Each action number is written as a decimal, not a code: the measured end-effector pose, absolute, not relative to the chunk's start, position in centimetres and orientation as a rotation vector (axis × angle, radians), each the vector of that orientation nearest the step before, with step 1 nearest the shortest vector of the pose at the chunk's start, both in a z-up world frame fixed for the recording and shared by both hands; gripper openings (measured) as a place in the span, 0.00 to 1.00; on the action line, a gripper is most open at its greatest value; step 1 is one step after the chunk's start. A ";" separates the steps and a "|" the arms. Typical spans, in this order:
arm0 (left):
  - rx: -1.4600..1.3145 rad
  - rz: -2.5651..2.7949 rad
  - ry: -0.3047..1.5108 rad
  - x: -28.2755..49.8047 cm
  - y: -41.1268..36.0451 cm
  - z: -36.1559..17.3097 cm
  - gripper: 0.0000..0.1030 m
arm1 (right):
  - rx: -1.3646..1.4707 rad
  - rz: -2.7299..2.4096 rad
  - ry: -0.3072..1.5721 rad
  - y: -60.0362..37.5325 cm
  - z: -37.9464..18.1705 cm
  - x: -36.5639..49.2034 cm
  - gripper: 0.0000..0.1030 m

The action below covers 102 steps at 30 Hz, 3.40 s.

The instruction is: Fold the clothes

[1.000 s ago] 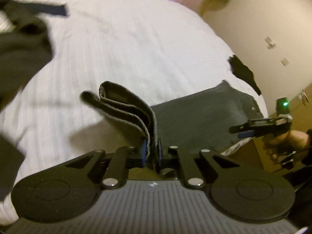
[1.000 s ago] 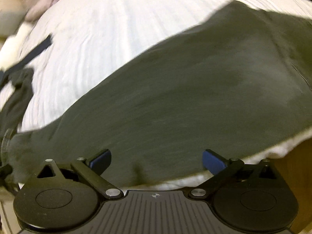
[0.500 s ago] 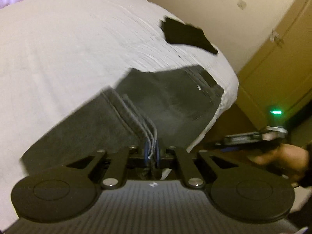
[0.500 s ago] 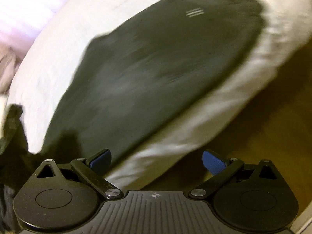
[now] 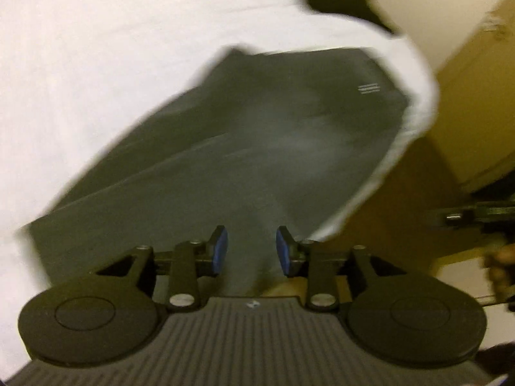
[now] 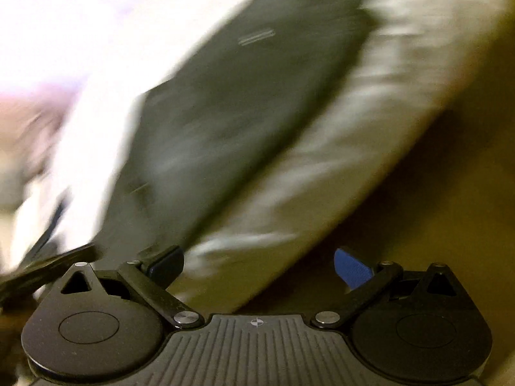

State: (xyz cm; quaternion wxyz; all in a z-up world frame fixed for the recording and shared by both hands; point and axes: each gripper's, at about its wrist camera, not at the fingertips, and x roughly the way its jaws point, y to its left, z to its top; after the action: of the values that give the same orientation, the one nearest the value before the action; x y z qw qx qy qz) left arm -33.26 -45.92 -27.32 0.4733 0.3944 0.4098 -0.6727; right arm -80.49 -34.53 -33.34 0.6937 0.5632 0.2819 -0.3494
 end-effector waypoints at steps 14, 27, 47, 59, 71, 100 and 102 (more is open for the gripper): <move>1.036 -1.617 0.911 -22.1 -44.1 -30.1 0.36 | 1.030 -0.630 0.688 -35.6 -38.2 -62.5 0.76; 1.069 -1.748 0.918 -26.4 -45.4 -31.9 0.36 | 0.990 -0.675 0.759 -40.7 -35.9 -65.1 0.10; 1.328 -1.719 0.846 -28.7 -50.3 -33.7 0.37 | 1.090 -0.582 0.573 -35.6 -37.2 -66.4 0.55; 1.575 -1.707 0.502 -25.5 -49.7 -31.9 0.38 | 1.011 -0.615 0.666 -34.0 -34.8 -69.0 0.72; 1.831 -2.219 -1.040 -21.5 -38.4 -37.1 0.43 | 0.733 -0.507 0.767 -22.3 -33.8 -57.9 0.72; 1.541 -2.544 -0.620 -27.3 -46.9 -23.8 0.09 | -0.017 -0.828 0.881 -16.5 -32.4 -51.7 0.16; 1.484 -2.546 -0.648 -29.0 -47.8 -21.3 0.09 | 0.053 -0.851 0.836 -18.0 -29.6 -53.5 0.16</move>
State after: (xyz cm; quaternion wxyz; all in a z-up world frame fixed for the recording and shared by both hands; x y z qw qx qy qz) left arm -29.03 -47.77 -21.34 0.0620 0.4909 -0.2142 -0.8422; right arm -53.49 -17.97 -29.60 0.8271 0.0247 0.3936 -0.4005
